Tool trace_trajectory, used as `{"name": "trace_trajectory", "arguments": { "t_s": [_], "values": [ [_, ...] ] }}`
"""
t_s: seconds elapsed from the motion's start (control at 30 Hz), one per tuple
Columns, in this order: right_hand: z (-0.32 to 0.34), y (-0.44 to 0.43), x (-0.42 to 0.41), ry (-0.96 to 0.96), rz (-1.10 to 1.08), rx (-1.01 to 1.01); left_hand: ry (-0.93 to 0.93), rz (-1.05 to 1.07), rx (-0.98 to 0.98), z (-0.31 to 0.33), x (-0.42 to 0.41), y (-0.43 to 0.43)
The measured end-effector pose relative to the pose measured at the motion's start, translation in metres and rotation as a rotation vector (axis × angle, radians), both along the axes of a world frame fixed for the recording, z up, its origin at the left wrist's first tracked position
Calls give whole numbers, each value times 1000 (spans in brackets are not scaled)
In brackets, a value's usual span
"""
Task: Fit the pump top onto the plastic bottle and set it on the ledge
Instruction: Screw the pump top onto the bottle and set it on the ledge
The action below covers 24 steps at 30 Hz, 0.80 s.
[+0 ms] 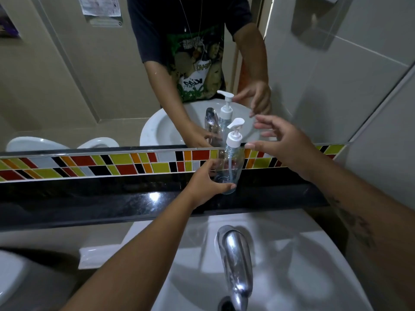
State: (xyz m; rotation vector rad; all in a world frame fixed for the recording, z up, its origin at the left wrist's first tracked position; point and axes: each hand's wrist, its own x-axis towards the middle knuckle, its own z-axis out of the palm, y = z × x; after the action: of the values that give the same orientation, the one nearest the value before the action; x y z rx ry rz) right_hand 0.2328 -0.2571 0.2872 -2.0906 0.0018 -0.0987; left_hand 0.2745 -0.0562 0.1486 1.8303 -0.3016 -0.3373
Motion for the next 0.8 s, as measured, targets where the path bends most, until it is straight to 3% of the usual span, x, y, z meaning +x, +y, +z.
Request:
{"name": "trace_trajectory", "arguments": {
  "t_s": [0.2,0.67,0.8],
  "values": [
    [-17,22,12,2,80,-42,-40,15,32,-19,0,0],
    [-38,49,13,-89,-138,36,-189,65,120,-28,-5,-1],
    [-36,49,9,-67,-110,50,-191,66,122,-30,-4,-1]
  ]
}}
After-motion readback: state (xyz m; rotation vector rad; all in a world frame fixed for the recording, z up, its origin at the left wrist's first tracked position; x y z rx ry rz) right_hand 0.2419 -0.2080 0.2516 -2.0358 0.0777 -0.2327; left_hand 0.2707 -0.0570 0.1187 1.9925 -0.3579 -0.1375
